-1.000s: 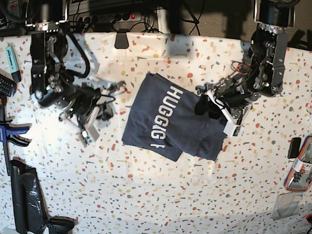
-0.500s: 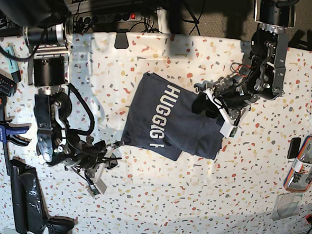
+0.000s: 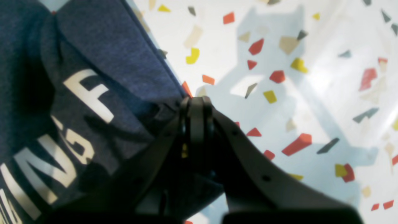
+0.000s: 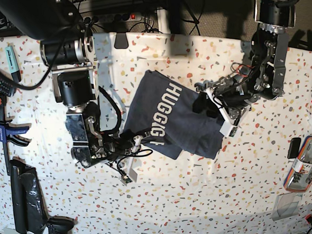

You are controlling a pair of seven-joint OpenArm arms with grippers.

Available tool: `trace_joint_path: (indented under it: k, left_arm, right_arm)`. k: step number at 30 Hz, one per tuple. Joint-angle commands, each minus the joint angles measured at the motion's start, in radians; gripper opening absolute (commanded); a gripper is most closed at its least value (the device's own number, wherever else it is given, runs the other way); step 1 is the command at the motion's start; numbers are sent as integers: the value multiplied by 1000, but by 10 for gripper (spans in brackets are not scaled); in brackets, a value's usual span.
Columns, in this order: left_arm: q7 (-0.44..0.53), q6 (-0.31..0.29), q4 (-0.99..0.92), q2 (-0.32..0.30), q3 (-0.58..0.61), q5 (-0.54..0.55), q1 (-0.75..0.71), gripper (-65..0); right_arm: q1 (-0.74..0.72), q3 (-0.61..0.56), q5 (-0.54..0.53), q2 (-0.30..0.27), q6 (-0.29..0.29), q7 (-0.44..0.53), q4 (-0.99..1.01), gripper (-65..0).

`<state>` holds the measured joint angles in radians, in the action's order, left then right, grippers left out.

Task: Fold the T-shirt properly
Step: 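Hold the bundle with the left gripper and straighten it with the right gripper, then release the folded shirt and raise both grippers away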

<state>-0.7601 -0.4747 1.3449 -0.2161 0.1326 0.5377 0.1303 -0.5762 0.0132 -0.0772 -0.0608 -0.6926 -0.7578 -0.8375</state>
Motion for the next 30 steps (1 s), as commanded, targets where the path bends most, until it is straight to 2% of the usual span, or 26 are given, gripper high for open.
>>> trace_joint_path:
  k: [1, 4, 7, 13, 18, 24, 30]
  left_arm:
    - [28, -8, 21, -4, -2, 2, 17, -369]
    - [44, -8, 20, -4, -2, -3, 18, -369]
    - [73, -8, 20, -3, -2, -53, 18, -369]
    - [104, -8, 20, -3, -2, -97, 17, -369]
    - [119, -8, 20, -3, -2, -97, 17, -369]
    - [168, -8, 20, -3, -2, -95, 18, -369]
    - [187, -8, 20, 2, -1, -93, 21, -369]
  right_arm:
    - [-32, 3, -2, 0, -6, -10, -18, -650]
    - [-29, 3, -6, -9, -6, -93, -36, -650]
    - [8, 3, -36, -24, -6, -131, -101, -650]
    - [162, 3, -40, -39, -6, -144, -284, -650]
    - [316, 3, -106, -35, -6, -141, -439, -650]
    - [479, 3, -164, -3, -6, -140, -623, -650]
    - [577, 0, -162, 53, -6, -117, -731, -650]
